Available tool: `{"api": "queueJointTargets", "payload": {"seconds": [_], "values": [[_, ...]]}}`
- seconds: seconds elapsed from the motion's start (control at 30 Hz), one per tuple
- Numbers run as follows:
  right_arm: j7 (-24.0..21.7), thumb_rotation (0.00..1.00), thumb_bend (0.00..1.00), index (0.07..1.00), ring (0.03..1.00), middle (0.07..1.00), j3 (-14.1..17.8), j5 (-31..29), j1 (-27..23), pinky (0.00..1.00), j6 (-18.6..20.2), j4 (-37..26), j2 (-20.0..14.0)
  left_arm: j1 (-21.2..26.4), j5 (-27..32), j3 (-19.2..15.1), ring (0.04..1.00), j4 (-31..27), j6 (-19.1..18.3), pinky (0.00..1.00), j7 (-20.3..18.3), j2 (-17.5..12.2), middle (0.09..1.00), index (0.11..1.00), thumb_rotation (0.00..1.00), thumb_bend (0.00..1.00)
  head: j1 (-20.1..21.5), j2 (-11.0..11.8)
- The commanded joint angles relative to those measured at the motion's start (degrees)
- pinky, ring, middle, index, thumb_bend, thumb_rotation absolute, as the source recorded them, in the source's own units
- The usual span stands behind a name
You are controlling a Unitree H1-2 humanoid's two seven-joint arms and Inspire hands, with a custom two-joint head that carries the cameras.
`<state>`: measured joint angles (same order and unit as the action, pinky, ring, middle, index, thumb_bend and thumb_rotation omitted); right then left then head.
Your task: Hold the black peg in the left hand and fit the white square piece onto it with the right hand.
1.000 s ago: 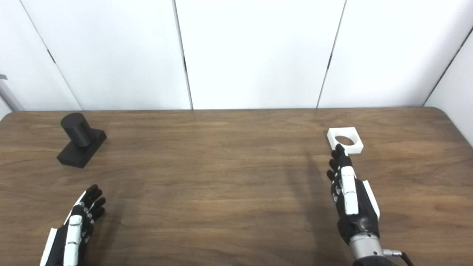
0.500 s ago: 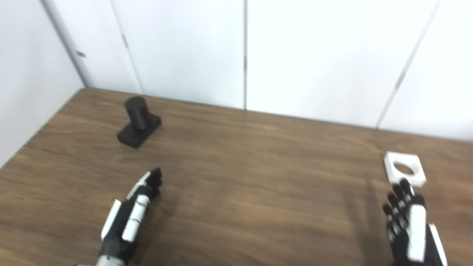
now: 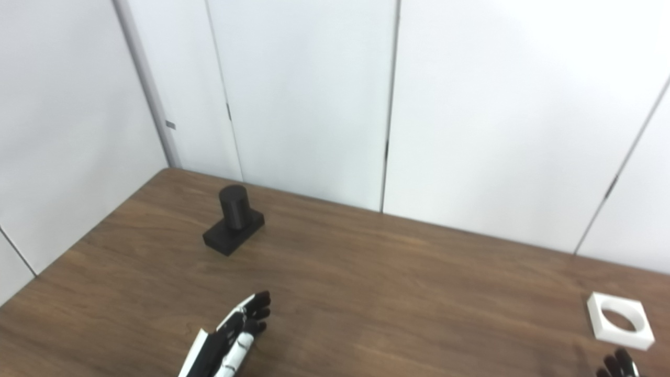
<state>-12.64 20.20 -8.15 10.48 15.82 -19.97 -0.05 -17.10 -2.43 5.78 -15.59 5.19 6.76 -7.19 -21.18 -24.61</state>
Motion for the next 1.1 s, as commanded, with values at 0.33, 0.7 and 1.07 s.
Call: {"api": "queueJointTargets", "payload": {"seconds": [0.33, 0.7, 1.07], "values": [[-1.3, 1.0, 0.57, 1.0, 1.0, 1.0, 0.7, -1.1, 8.6, 1.0, -3.1, -0.4, -3.9, -0.7, -5.6, 2.2, 0.93, -0.8, -1.2, 0.87, 0.5, 3.7, 0.945, 0.926, 0.47, 0.44, -0.6, -0.2], [-1.3, 1.0, 0.6, 1.0, 1.0, 1.0, 0.4, 0.4, 9.1, 1.0, -3.8, -0.5, -4.0, -0.5, -10.4, -0.4, 0.847, -7.8, -5.0, 0.79, 4.5, 3.9, 0.876, 0.877, 0.17, 0.61, 0.6, -1.6], [-0.6, 1.0, 0.62, 1.0, 1.0, 1.0, -0.4, 4.4, 9.3, 1.0, -4.2, -1.2, -4.1, 6.6, -37.3, -4.2, 0.846, -9.4, -22.1, 0.74, 8.4, 1.5, 0.879, 0.876, 0.49, 0.93, 0.1, -1.9]]}}
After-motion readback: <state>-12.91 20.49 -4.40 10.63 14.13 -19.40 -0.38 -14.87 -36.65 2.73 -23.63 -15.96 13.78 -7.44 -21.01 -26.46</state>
